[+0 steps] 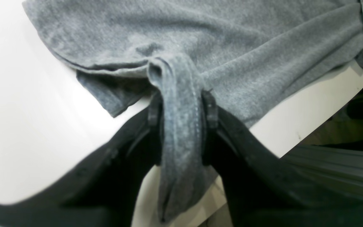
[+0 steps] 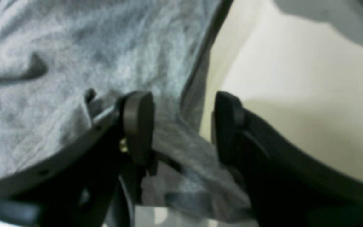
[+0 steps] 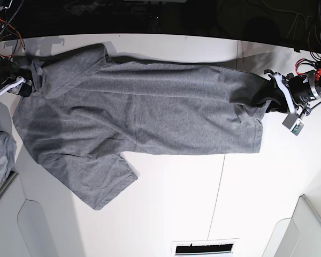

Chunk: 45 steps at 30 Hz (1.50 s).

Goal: Layout the t-shirt on the table in an organized manner, then fold the t-shirt properly
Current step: 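Drag the folded edge with both grippers to align the fold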

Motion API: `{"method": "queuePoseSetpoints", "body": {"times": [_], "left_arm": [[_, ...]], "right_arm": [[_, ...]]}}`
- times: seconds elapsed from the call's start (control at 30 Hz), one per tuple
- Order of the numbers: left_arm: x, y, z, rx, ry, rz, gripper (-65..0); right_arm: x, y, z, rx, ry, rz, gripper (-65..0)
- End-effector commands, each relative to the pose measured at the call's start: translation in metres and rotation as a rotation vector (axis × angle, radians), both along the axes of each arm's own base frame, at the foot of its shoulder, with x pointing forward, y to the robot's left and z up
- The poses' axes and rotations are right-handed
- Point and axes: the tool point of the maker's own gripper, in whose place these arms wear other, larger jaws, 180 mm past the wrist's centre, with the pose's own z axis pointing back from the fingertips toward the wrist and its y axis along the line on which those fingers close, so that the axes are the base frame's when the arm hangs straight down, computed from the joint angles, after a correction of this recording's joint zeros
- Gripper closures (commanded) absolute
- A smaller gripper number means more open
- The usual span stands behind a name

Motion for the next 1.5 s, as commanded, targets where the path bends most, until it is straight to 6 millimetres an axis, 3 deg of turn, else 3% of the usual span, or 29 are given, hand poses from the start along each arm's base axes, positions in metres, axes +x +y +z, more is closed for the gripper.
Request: {"method": "queuePoseSetpoints", "body": {"times": [0.0,0.17,0.37,0.5,0.87,1.03,1.1,1.47], "left_arm": [[0.008,0.002,0.013,-0.006,-0.045,-0.007,-18.1],[0.007,0.004,0.011,0.01,-0.042,-0.01,-18.1],[0.006,0.007,0.008,0.036,-0.036,-0.012,-18.1],[0.006,0.007,0.008,0.037,-0.036,-0.012,-18.1],[0.006,0.01,0.005,0.064,-0.032,-0.017,-18.1],[0.006,0.01,0.005,0.064,-0.033,-0.017,-18.1],[0.006,0.01,0.005,0.064,-0.033,-0.017,-18.1],[0.0,0.022,-0.011,0.058,0.014,0.024,-18.1]], "right_arm": [[0.014,-0.008,0.013,-0.033,-0.044,0.001,-31.7],[0.015,-0.009,0.009,-0.072,-0.019,-0.005,-30.5],[0.009,-0.018,0.005,-0.132,0.02,-0.006,-8.6],[0.004,-0.025,0.002,-0.186,0.055,0.007,-4.2],[-0.007,-0.057,0.004,-0.293,0.104,-0.096,-5.6],[-0.003,-0.052,0.006,-0.256,0.083,-0.103,-30.2],[0.001,-0.05,0.01,-0.244,0.064,-0.104,-31.7],[0.035,-0.033,0.073,-0.273,-0.097,-0.051,-31.7]]}}
